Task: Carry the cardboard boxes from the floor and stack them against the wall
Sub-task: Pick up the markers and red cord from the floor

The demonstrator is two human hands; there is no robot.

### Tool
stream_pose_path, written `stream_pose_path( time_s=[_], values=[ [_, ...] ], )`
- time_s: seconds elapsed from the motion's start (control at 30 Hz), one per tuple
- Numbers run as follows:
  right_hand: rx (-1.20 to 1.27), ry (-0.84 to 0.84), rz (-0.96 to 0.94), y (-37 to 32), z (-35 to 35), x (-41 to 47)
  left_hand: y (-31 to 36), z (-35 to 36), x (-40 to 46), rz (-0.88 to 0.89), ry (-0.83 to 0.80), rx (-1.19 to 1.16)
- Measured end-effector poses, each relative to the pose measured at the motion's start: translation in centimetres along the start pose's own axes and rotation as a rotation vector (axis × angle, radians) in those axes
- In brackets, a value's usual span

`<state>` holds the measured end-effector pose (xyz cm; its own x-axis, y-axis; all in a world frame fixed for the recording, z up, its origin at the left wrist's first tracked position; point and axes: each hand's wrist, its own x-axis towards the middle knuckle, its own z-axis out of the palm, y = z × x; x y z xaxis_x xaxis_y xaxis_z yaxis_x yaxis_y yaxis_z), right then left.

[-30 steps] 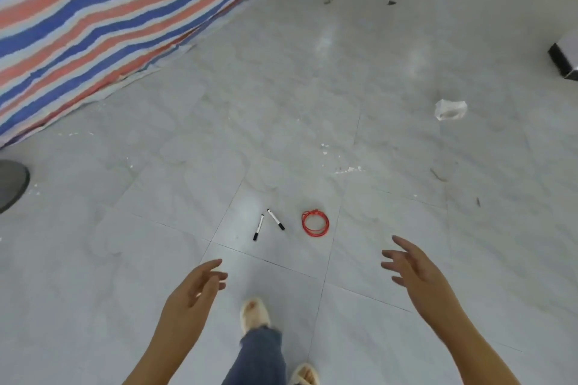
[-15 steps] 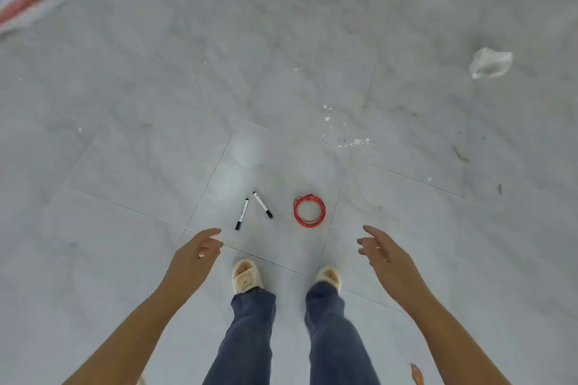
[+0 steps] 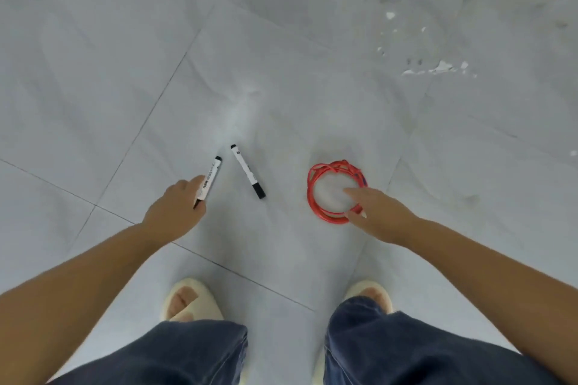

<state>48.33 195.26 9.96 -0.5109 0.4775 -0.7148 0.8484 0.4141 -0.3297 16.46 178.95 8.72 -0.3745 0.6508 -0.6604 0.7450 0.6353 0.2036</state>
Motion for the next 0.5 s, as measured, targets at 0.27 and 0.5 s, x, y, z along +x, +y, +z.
stream_pose_path(
  time_s=[0.27,0.5],
  values=[
    [-0.634,0.025,-0.515,6.0,8.1,8.1,-5.2,7.1,8.3,-0.014,0.004,0.257],
    [-0.559,-0.118,-0.255,3.6,7.9,9.2,-2.6,5.3,10.4,-0.054,0.042,0.009]
  ],
)
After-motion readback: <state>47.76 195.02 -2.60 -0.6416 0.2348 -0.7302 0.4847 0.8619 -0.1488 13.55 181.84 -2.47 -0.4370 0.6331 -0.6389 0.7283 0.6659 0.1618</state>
